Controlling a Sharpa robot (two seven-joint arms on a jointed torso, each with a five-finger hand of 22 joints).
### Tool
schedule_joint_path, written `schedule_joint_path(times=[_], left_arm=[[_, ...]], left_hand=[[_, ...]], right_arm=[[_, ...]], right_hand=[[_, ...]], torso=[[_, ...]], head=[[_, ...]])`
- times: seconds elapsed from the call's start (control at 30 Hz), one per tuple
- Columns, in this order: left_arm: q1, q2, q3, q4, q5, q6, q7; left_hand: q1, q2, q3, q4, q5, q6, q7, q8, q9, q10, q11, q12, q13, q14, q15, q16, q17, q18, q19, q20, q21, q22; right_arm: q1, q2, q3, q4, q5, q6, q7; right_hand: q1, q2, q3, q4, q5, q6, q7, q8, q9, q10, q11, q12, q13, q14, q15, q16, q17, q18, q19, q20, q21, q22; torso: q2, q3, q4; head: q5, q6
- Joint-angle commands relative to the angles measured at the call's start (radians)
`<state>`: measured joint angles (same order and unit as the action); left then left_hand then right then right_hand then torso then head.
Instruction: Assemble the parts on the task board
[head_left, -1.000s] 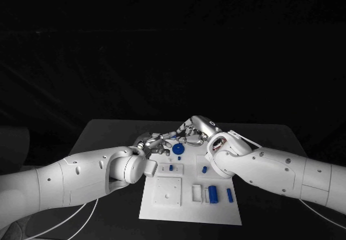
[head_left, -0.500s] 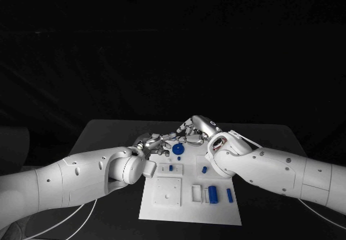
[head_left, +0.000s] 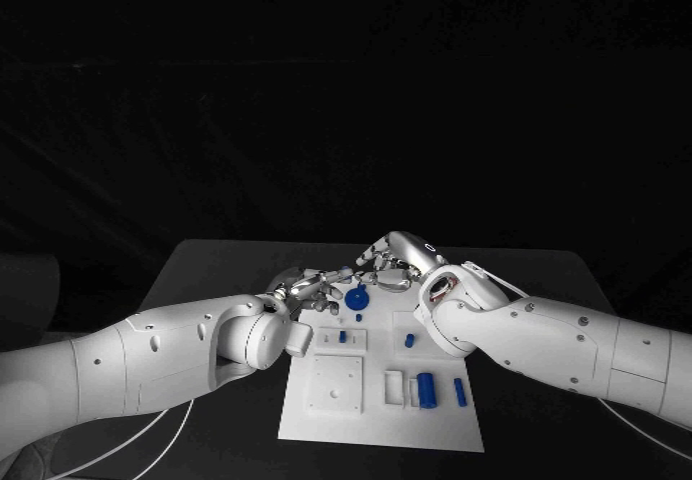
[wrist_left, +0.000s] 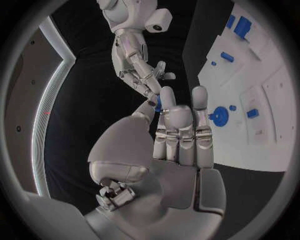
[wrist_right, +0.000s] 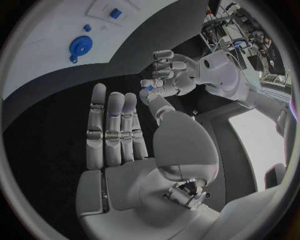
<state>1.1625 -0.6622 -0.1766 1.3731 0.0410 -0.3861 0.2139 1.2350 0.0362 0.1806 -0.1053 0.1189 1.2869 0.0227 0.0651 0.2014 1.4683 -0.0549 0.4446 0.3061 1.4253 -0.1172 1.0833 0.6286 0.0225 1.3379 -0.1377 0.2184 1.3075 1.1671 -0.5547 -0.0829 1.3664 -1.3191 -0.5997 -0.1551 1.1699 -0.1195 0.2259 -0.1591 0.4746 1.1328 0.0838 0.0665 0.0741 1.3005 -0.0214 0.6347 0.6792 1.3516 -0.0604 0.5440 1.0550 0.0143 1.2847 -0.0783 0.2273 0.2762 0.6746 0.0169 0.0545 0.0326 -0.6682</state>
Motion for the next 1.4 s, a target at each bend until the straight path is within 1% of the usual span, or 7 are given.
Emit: schedule_joint_path(times=[0.03, 0.1, 0.13, 0.6, 0.8, 1.13, 1.4], left_arm=[[0.000, 0.001, 0.001, 0.002, 0.027, 0.017, 0.015], [0.000, 0.002, 0.001, 0.003, 0.031, 0.020, 0.015], [0.000, 0.002, 0.001, 0.003, 0.032, 0.021, 0.015], [0.000, 0.005, 0.001, 0.009, 0.034, 0.051, 0.007], [0.000, 0.006, 0.001, 0.011, 0.031, 0.064, 0.003], [0.000, 0.008, 0.001, 0.010, 0.028, 0.072, -0.003], [0.000, 0.009, 0.001, 0.010, 0.024, 0.073, -0.010]], left_hand=[[-0.003, 0.011, 0.102, -0.108, -0.005, 0.013, -0.004, 0.001, -0.014, 0.038, -0.002, 0.004, 0.000, -0.002, -0.003, -0.004, 0.001, -0.011, -0.003, 0.001, -0.002, 0.015], [-0.003, 0.012, 0.100, -0.110, -0.006, 0.016, -0.004, 0.002, -0.033, 0.038, -0.002, 0.002, 0.001, -0.003, -0.003, -0.003, 0.001, -0.012, -0.004, 0.000, -0.003, 0.014], [-0.003, 0.011, 0.099, -0.111, -0.006, 0.017, -0.004, 0.002, -0.034, 0.037, -0.002, 0.002, 0.001, -0.004, -0.003, -0.004, 0.001, -0.012, -0.004, 0.000, -0.003, 0.014], [-0.002, 0.012, 0.094, -0.111, -0.009, 0.019, -0.004, 0.002, -0.047, 0.037, -0.002, 0.002, 0.004, -0.006, -0.005, -0.003, 0.002, -0.015, -0.006, -0.002, -0.002, 0.016], [-0.001, 0.011, 0.094, -0.112, -0.009, 0.020, -0.004, 0.002, -0.048, 0.036, -0.002, 0.002, 0.004, -0.007, -0.005, -0.003, 0.002, -0.015, -0.006, -0.002, -0.002, 0.015], [-0.001, 0.011, 0.091, -0.113, -0.010, 0.020, -0.004, 0.002, -0.053, 0.034, -0.002, -0.001, 0.005, -0.010, -0.005, -0.003, 0.002, -0.015, -0.009, -0.002, -0.002, 0.015], [0.000, 0.010, 0.089, -0.113, -0.012, 0.021, -0.004, 0.001, -0.057, 0.028, -0.004, -0.005, 0.006, -0.014, -0.005, -0.006, 0.001, -0.016, -0.011, -0.003, -0.001, 0.015]], right_arm=[[-0.002, -0.001, 0.000, 0.009, 0.015, 0.027, 0.036], [-0.003, -0.001, 0.000, 0.012, 0.017, 0.029, 0.042], [-0.003, -0.001, 0.000, 0.013, 0.018, 0.030, 0.044], [-0.007, 0.014, 0.000, 0.003, -0.009, 0.073, 0.021], [-0.012, 0.021, 0.000, 0.001, -0.013, 0.031, 0.025], [-0.014, 0.024, 0.000, 0.004, 0.006, -0.029, 0.052], [-0.014, 0.025, 0.000, 0.005, 0.011, -0.038, 0.061]], right_hand=[[-0.009, -0.002, -0.035, 0.003, -0.045, -0.022, 0.006, -0.004, -0.004, -0.008, 0.005, 0.007, 0.003, -0.009, 0.005, -0.001, -0.001, -0.006, 0.003, 0.006, -0.011, -0.006], [0.001, 0.012, -0.108, 0.011, -0.087, -0.037, 0.008, -0.002, -0.003, -0.014, 0.010, 0.013, 0.005, -0.014, 0.008, 0.002, -0.001, -0.006, 0.009, 0.011, -0.026, -0.018], [0.039, 0.043, -0.206, 0.017, -0.091, -0.041, 0.005, -0.003, 0.000, -0.018, 0.009, 0.019, 0.003, -0.019, 0.008, 0.006, -0.004, -0.004, 0.025, 0.014, -0.048, -0.040], [0.056, 0.033, -0.252, 0.044, -0.133, -0.071, 0.014, -0.003, -0.002, -0.030, 0.017, 0.031, -0.002, -0.030, 0.015, 0.019, -0.008, -0.005, 0.041, 0.018, -0.075, -0.069], [0.064, 0.046, -0.248, 0.037, -0.139, -0.043, 0.008, -0.003, -0.001, -0.020, 0.011, 0.039, -0.001, -0.020, 0.009, 0.028, -0.006, -0.004, 0.052, 0.013, -0.070, -0.069], [0.078, 0.090, -0.090, -0.019, -0.273, 0.037, -0.010, -0.003, -0.004, -0.010, -0.004, 0.055, 0.018, -0.008, -0.004, 0.050, 0.007, -0.001, 0.058, -0.003, -0.043, -0.046], [0.048, 0.077, 0.069, -0.039, -0.332, 0.084, -0.023, -0.004, -0.005, -0.006, -0.010, 0.053, 0.027, -0.008, -0.008, 0.055, 0.012, -0.001, 0.028, -0.009, 0.000, 0.005]], torso=[[0.000, 0.0000, -0.0005], [0.000, 0.0001, 0.0007], [0.000, 0.0000, 0.0016], [0.001, -0.0004, 0.0012], [0.001, -0.0001, 0.0015], [0.000, 0.0001, 0.0001], [0.001, -0.0003, 0.0001]], head=[[-0.001, -0.002], [-0.002, -0.001], [-0.002, -0.001], [0.000, -0.002], [0.000, -0.004], [0.001, -0.005], [-0.001, -0.006]])
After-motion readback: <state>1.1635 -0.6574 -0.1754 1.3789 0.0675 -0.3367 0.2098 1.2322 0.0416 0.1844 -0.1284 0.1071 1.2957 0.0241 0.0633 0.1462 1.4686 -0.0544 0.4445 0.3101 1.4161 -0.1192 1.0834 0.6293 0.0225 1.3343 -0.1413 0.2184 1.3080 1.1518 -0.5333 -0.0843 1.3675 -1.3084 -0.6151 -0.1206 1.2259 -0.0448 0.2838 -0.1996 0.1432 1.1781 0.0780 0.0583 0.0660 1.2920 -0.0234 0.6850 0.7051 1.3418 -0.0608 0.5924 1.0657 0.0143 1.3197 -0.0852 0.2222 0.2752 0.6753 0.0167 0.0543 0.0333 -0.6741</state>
